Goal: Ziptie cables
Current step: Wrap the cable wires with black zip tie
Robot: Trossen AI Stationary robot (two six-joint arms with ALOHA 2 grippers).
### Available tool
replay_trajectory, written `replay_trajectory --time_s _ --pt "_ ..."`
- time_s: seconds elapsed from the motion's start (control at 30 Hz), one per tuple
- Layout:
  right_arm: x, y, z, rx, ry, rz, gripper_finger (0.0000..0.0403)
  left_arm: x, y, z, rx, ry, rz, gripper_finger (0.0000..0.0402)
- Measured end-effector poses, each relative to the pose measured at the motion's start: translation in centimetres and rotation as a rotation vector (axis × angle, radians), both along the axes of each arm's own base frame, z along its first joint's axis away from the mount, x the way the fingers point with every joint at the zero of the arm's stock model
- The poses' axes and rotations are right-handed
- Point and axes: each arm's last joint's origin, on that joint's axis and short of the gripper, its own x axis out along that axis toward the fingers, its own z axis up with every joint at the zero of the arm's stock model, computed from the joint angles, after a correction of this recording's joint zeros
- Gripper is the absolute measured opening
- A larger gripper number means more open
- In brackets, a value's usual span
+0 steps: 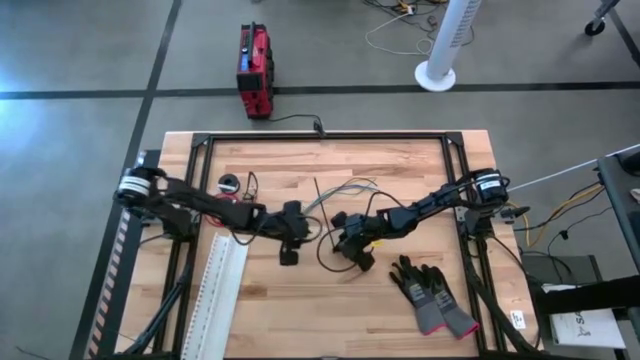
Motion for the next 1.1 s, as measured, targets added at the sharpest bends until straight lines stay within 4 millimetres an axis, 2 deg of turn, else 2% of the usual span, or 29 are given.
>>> replay_trajectory --time_s 0.1,0.23,0.4,0.53,0.63,0.73,0.83,1.0,1.1 --pt "0.2 0.0 0.1 -0.017 -0.028 0.014 0.0 -1.2 0.5 0.9 0.031 -0.057 0.126 0.0099" --pt "0.3 -0.1 0.3 -0.022 -0.049 0.014 0.0 -3.1 2.1 1.0 0.068 -0.203 0.332 0.0099" --pt "0.5 -0.1 0.3 -0.037 -0.074 0.022 0.0 -4.3 5.7 0.9 -0.137 -0.44 0.456 0.0097" --pt "0.5 -0.2 0.4 -0.034 -0.082 0.008 0.0 -5.0 9.7 0.3 -0.349 -0.484 0.62 0.0082" --pt "0.6 -0.2 0.5 -0.037 -0.089 -0.012 0.0 -5.3 12.2 -0.4 -0.408 -0.468 0.704 0.0068" --pt "0.6 -0.4 0.5 -0.056 -0.091 -0.04 0.0 -5.0 13.8 -0.6 -0.303 -0.459 0.72 0.006" --pt "0.6 -0.5 0.5 -0.059 -0.09 -0.055 0.0 -4.7 14.4 -0.6 -0.247 -0.437 0.722 0.006" --pt "0.6 -0.5 0.4 -0.051 -0.086 -0.067 0.0 -3.2 15.0 -0.1 -0.305 -0.47 0.762 0.006" --pt "0.6 -0.6 0.4 -0.052 -0.086 -0.067 0.0 -2.6 15.7 -0.7 -0.37 -0.375 0.802 0.0059"
